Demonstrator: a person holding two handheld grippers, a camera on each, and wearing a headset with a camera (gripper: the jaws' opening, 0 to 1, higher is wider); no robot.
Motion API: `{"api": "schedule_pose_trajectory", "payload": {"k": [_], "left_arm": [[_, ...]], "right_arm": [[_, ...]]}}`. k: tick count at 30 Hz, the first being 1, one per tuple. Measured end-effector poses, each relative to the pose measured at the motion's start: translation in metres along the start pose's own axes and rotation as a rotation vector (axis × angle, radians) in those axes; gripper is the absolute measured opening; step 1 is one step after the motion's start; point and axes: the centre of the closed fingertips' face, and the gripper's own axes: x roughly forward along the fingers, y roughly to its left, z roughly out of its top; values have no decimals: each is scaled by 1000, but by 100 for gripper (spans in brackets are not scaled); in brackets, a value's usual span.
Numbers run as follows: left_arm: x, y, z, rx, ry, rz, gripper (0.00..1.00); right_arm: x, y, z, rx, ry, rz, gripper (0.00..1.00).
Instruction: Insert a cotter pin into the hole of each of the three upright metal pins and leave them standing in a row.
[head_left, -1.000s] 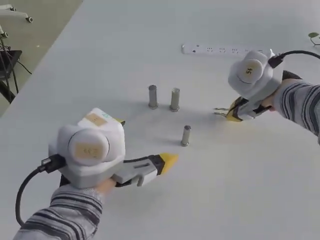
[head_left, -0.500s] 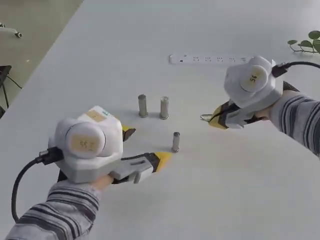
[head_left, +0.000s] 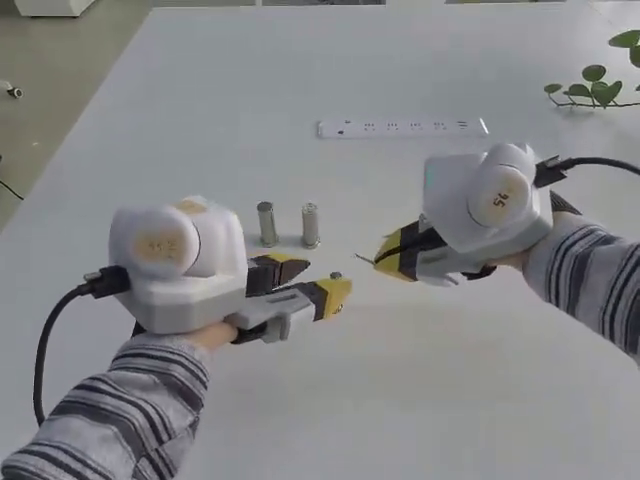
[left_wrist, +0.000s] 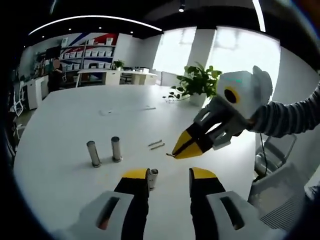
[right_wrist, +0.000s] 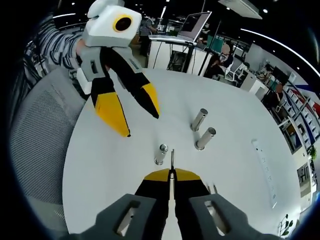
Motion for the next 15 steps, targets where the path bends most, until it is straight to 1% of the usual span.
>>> {"api": "schedule_pose_trajectory", "payload": {"k": [2,3,4,5,7,9,12,15], "left_arm": [[2,0,0,-12,1,-6,26],[3,0,0,-36,4,-12,24],[3,-1,0,-56,7,-15,22],[4,-2,0,-70,10,-21,20],[5,-3,0,-114,11,-28,17],[6,-3,-2,-158,22,-38,15],[6,-5,-3,-173,25,-45,13],[7,-7,-6,-177,39,-45,11]], "right_arm": [[-1,4,4,-19,-19,2,0],[-1,6,7,-38,-34,-2,0],[-1,8,7,-52,-31,0,0],[0,10,8,-85,-35,-2,0],[0,14,9,-107,-42,1,0],[1,16,11,-126,-50,0,0],[0,19,14,-147,-59,-2,0],[0,23,18,-152,-70,13,0]]}}
